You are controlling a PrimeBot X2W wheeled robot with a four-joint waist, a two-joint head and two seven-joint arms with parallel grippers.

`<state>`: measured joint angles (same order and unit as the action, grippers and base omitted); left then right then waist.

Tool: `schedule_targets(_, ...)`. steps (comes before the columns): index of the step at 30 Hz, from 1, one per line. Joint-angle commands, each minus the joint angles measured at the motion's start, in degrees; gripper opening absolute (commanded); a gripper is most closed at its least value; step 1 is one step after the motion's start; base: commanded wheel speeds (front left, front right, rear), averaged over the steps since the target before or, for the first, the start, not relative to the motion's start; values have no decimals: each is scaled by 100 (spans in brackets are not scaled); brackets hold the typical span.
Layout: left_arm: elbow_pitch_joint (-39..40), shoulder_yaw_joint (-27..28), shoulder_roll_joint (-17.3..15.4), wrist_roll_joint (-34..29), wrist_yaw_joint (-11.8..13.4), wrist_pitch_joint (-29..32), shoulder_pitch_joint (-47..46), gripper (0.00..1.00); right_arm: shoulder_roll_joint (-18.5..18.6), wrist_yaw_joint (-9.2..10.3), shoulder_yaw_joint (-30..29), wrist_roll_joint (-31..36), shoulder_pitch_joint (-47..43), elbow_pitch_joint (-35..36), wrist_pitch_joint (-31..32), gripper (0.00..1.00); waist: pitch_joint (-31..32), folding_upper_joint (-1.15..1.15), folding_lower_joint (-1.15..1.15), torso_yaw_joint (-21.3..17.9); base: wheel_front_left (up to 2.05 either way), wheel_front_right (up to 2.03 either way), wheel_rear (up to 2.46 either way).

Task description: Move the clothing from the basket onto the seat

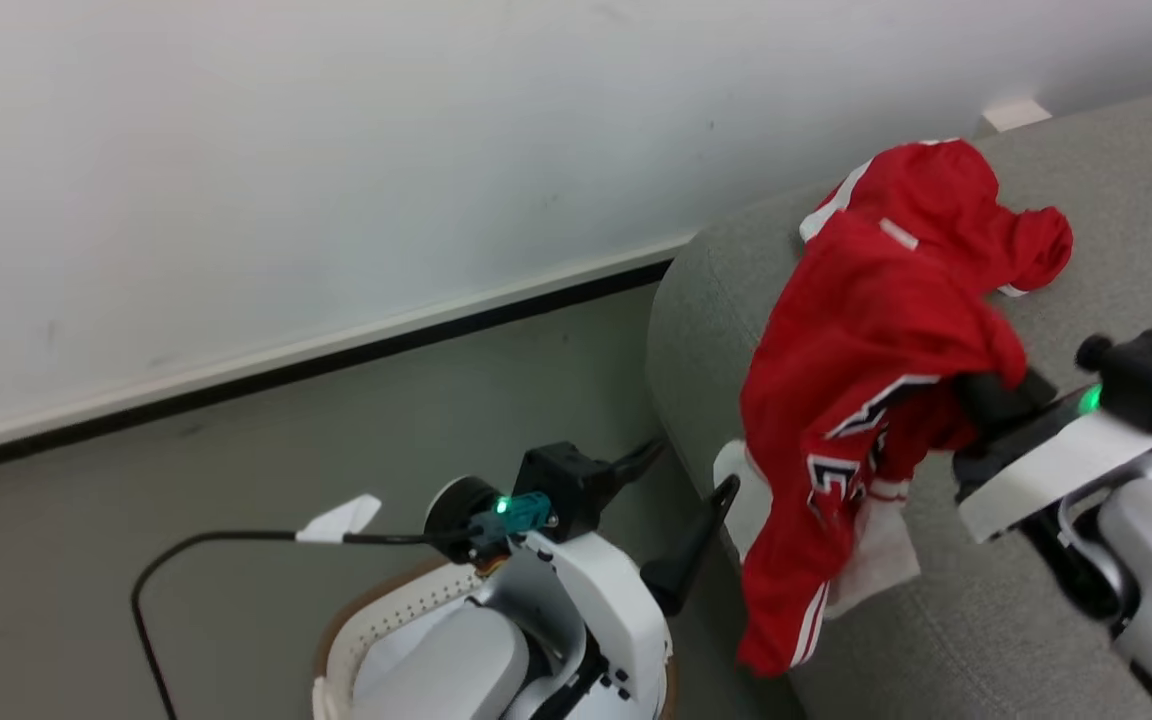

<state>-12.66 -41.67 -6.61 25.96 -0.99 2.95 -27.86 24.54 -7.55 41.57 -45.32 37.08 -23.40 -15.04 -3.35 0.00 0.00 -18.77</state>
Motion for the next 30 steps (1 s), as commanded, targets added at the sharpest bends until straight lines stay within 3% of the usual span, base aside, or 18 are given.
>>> schedule_targets(1,55,-15,-28,-108,-19,51,-217,100,60,13,-279,78,309,-6,-20,0,-641,0,0,161,0,0,0)
schedule_targets(10,119,-49,-76,-335,-134,44,-909,100,597,13,-2631,498,2038,-630,-10,0,-2317,0,0,878,0,0,0)
schedule_targets(18,207,-10,-80,-469,-129,-105,-1284,100,1172,13,-4296,1301,3156,-2530,19,0,-3145,0,0,1347,0,0,0)
schedule_targets(21,223,16,-66,-513,-106,-259,-1375,100,1083,13,-4774,1698,2965,-3387,-5,2,-3266,0,0,1421,0,0,0)
schedule_targets(22,220,26,-57,-508,-109,-318,-1385,100,1006,13,-4914,1798,2845,-3654,-14,29,-3278,0,0,1426,0,0,0)
schedule_targets(23,209,30,-52,-505,-109,-363,-1398,100,961,13,-5035,1938,2727,-3897,-9,83,-3283,0,0,1427,0,0,0)
schedule_targets(24,192,25,-54,-514,-118,-410,-1408,100,907,13,-5175,2023,2638,-4013,-15,100,-3279,0,0,1421,0,0,0)
schedule_targets(30,162,49,-104,-442,-138,-674,-1306,100,171,13,-5927,2350,1553,-3424,-8,100,-3068,0,0,1280,0,0,0)
